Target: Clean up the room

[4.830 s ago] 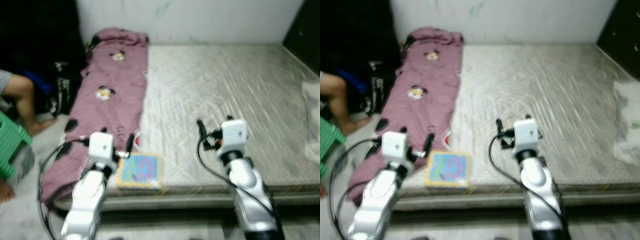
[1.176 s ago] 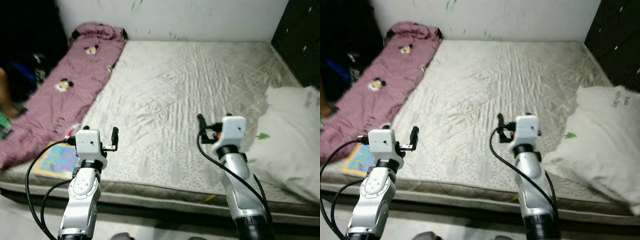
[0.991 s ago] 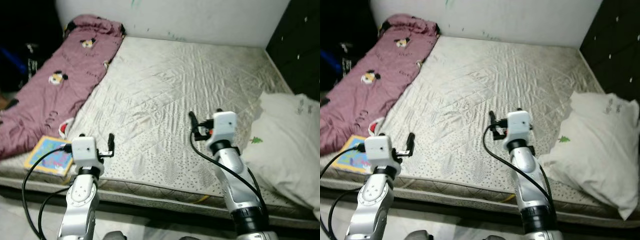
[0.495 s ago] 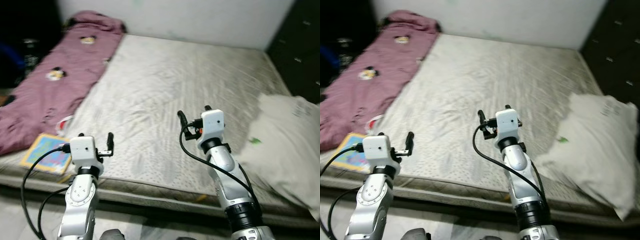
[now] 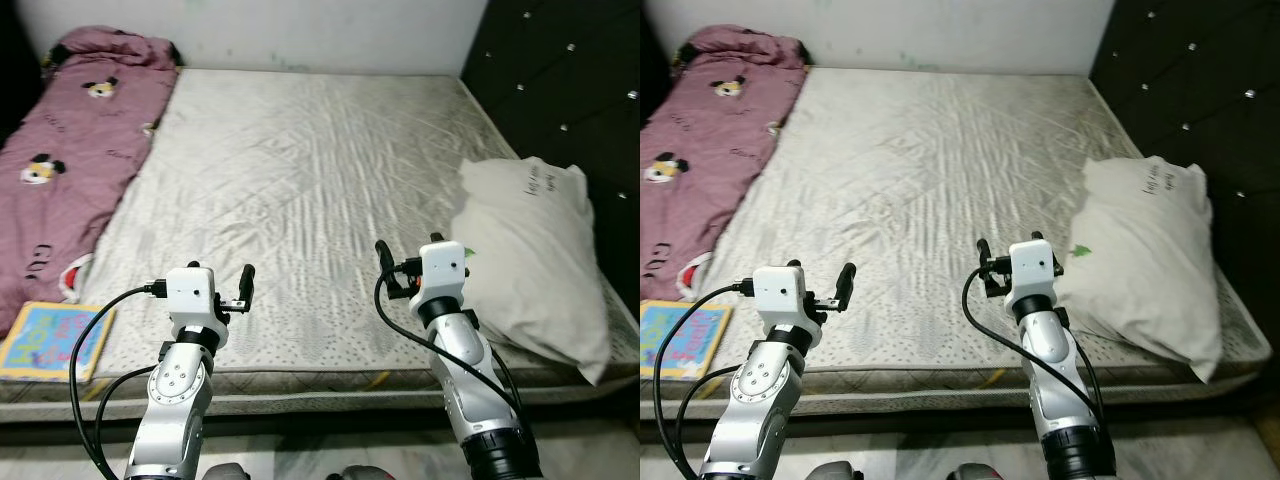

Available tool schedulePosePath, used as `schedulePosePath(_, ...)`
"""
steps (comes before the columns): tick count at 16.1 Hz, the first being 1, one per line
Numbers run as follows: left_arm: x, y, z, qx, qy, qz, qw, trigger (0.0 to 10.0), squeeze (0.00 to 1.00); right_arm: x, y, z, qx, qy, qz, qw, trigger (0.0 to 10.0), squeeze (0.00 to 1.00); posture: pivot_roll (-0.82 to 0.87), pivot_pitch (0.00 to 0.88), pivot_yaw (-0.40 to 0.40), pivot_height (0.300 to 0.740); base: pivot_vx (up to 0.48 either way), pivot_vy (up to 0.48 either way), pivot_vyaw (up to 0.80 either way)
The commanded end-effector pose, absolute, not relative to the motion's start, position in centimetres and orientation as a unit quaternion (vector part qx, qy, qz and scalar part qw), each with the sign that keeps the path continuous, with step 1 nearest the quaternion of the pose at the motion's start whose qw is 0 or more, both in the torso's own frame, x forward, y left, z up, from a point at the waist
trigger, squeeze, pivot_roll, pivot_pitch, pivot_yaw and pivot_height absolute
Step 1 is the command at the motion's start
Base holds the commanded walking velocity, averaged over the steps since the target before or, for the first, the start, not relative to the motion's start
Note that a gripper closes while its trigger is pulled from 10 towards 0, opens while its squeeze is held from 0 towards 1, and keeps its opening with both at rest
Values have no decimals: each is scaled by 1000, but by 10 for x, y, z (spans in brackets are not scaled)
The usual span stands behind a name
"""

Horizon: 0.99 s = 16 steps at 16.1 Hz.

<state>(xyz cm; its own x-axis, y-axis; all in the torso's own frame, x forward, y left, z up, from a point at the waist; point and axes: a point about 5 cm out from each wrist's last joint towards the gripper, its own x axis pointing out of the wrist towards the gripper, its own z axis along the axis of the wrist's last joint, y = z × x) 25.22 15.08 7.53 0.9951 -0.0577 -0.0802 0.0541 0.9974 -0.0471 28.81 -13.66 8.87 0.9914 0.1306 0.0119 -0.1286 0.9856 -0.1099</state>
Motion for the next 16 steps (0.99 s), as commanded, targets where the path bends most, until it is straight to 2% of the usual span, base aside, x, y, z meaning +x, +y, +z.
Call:
schedulePosePath(1,251,152,75,-22,46,-27,998,10000,0,290,-136,93,-54,-21,66,996,10000,0,50,0,-12,740,0,0,0)
schedulePosePath(12,257,146,76,-16,51,-61,997,10000,0,286,-139,95,-50,-28,38,998,10000,0,13,0,38,740,0,0,0)
schedulePosePath(16,256,148,77,-17,47,-56,997,10000,0,289,-134,95,-49,-27,49,997,10000,0,32,0,15,740,0,-353,0)
